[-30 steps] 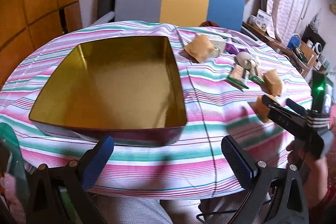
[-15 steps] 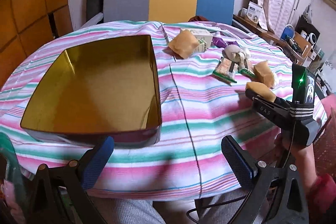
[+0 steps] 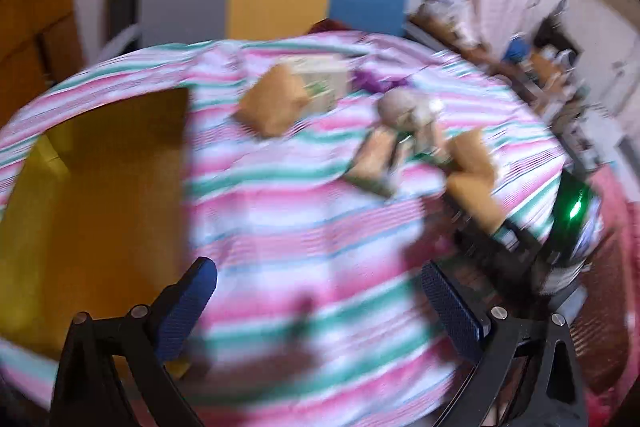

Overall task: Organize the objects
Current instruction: 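Grasp the green-wrapped cracker packet with the left gripper while the right gripper holds the sponge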

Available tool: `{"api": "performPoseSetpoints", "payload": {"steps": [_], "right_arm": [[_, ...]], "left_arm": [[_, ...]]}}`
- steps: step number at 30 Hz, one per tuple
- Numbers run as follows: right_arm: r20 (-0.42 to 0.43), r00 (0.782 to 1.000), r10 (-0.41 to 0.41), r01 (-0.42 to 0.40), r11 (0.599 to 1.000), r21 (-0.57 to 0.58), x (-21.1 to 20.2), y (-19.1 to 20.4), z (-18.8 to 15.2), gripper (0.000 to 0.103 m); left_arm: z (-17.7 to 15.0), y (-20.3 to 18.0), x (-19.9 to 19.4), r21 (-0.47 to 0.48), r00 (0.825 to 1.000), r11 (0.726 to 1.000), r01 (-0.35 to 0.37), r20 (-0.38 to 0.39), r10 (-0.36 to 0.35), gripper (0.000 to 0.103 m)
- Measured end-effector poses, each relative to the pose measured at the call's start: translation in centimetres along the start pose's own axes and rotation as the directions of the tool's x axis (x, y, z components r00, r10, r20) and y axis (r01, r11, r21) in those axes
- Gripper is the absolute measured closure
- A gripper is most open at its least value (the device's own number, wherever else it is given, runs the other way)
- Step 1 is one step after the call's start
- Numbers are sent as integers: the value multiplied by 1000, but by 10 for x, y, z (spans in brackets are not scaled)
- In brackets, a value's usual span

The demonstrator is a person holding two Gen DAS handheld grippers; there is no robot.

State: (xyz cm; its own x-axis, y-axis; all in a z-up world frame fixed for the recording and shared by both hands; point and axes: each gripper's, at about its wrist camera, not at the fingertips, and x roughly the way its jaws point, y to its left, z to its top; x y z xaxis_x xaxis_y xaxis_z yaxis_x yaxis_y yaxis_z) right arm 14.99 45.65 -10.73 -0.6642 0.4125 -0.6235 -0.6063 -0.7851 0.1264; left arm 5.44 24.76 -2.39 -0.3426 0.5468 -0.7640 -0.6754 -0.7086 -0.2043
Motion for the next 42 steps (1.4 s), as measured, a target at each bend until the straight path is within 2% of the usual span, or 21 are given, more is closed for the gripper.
{"api": "performPoseSetpoints", "payload": {"steps": [2, 5, 7, 11, 14, 17, 20, 22, 23, 27, 31, 35, 38, 41, 42], "right_arm": [[-15, 1000, -2, 2, 999, 47, 3, -9, -1, 39], [-7, 1000, 13, -12, 997, 72, 1, -13, -4, 38], [-4, 1000, 6, -6, 998, 63, 1, -11, -5, 38], [5, 1000, 13, -13, 997, 73, 1, -12, -6, 38], [8, 1000, 22, -23, 996, 83, 2, -13, -6, 38], [11, 1000, 18, -19, 996, 83, 2, -13, -6, 38], [14, 1000, 15, -16, 996, 85, 2, -14, -6, 38], [16, 1000, 16, -18, 996, 90, 2, -14, -6, 38], [17, 1000, 19, -20, 995, 93, 2, -15, -6, 38], [17, 1000, 20, -21, 995, 95, 2, -15, -7, 38], [16, 1000, 17, -18, 996, 92, 2, -14, -6, 38], [15, 1000, 15, -16, 996, 91, 2, -14, -7, 38], [14, 1000, 13, -14, 996, 89, 2, -14, -7, 38], [14, 1000, 13, -14, 996, 90, 2, -14, -7, 38], [15, 1000, 10, -11, 996, 92, 2, -14, -7, 38]], "left_arm": [[14, -4, 15, 5, 999, 999, 32, 4, -32, 0], [32, -18, 39, 69, 999, 997, -32, 31, 30, 0], [40, -26, 57, 113, 999, 992, -48, 15, 46, 0], [53, -28, 91, 101, 999, 995, -21, -29, 24, 0], [58, -30, 107, 100, 999, 995, 6, -32, -3, 0], [59, -38, 116, 171, 1000, 985, 25, -6, -24, 0], [58, -42, 128, 208, 1000, 978, 6, -20, -1, 1], [58, -40, 135, 204, 999, 979, 2, -33, 5, 13], [58, -39, 138, 195, 999, 981, 4, -42, 4, 15], [53, -41, 140, 218, 1000, 976, -5, -11, 8, 17], [49, -51, 138, 273, 1000, 962, -27, 12, 25, 33], [47, -59, 136, 320, 1000, 947, -11, 21, 4, 49], [45, -57, 135, 315, 1000, 949, 8, 19, -15, 50], [44, -59, 137, 323, 1000, 946, 25, 6, -28, 41], [44, -60, 137, 327, 1000, 945, 20, 8, -24, 41]]}}
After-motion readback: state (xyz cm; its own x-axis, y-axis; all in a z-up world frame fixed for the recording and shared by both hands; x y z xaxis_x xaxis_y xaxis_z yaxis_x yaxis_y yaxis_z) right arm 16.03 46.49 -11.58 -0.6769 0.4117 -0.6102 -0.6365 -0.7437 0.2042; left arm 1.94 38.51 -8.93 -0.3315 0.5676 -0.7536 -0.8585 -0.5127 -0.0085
